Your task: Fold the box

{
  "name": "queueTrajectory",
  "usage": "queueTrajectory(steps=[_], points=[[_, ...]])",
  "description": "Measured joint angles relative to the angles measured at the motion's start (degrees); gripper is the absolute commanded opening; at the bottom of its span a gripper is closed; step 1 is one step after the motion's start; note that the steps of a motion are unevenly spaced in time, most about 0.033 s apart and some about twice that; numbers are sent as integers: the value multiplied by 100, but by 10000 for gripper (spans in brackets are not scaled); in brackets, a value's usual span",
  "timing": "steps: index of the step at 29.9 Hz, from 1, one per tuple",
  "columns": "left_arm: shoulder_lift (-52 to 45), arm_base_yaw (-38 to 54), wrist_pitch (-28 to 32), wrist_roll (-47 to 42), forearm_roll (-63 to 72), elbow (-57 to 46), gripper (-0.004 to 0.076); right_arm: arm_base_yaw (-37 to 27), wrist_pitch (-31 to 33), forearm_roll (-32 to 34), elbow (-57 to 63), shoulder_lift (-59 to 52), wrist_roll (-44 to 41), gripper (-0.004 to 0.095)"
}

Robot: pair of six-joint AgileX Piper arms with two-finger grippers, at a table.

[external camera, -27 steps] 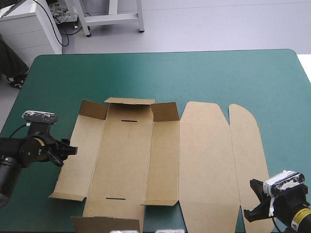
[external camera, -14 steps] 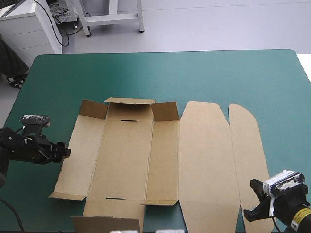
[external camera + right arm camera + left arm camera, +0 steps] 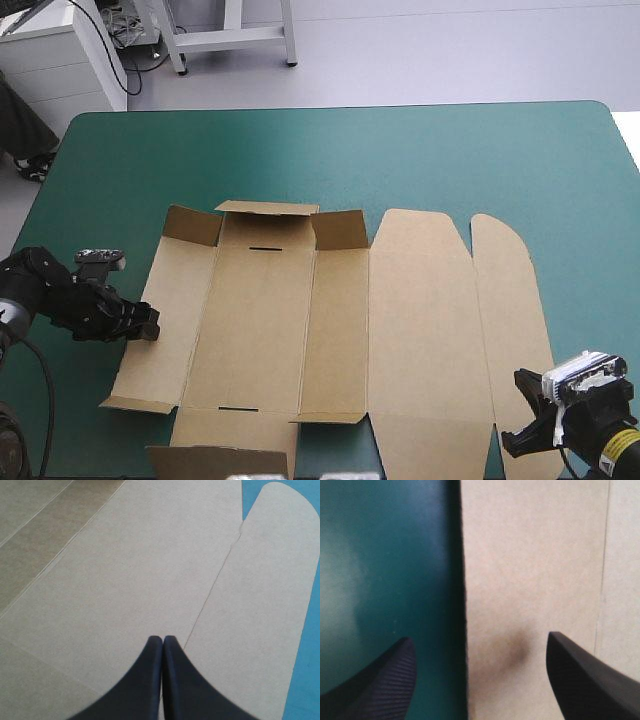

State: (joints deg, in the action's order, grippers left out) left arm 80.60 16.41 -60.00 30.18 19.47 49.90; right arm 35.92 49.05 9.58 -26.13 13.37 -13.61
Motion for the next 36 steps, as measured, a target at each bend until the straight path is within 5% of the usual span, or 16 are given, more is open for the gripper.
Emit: queueTrajectory(steps=[14,20,28,36], points=[[730,7,-797,871,1435,35,487,0,0,21,0,0,0,-20],[735,7,-804,1137,2167,35,332,0,0,25,0,0,0,-20],[735,7,-798,1153,2278,35,-9,0,0,25,0,0,0,-21],[736,7,-793,1159,2073,56,-8,0,0,38,0,0,0,-20]])
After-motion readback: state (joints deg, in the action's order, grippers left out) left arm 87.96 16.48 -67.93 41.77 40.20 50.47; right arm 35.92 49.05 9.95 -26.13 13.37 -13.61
